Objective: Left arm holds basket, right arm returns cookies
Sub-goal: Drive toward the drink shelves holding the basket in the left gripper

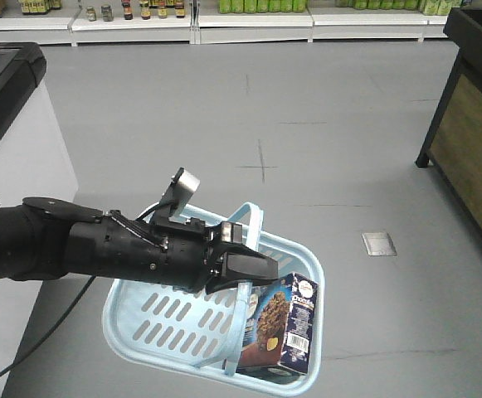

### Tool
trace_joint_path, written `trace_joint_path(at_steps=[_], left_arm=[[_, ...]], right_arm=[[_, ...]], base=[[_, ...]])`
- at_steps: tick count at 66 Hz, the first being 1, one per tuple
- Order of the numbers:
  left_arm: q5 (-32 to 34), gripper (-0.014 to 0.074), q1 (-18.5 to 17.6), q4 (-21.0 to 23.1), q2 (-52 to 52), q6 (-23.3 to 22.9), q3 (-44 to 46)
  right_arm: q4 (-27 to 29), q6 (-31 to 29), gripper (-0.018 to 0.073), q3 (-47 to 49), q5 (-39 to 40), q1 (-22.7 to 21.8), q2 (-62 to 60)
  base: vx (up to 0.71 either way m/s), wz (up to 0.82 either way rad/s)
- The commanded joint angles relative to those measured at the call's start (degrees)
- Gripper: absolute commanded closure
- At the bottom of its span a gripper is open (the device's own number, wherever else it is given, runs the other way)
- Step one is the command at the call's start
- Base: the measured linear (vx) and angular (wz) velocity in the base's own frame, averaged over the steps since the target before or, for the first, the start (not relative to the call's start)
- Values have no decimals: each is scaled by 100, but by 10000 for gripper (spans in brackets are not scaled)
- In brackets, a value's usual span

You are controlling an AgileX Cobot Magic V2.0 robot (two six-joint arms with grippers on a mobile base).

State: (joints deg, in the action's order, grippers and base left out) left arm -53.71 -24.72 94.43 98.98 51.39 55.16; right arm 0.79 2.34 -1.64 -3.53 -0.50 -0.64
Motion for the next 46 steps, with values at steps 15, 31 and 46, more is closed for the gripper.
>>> trace_joint_path(at_steps=[15,31,46], left_arm=[[-356,599,-37,434,-330,40,163],[-356,599,-37,434,-330,40,163],[-356,599,-37,434,-330,40,163]], right_arm=[[-29,-15,562,-101,404,-5,-73],[-29,-15,562,-101,404,-5,-73],[-29,-15,562,-101,404,-5,-73]], base=[[40,0],[41,4],[42,12]])
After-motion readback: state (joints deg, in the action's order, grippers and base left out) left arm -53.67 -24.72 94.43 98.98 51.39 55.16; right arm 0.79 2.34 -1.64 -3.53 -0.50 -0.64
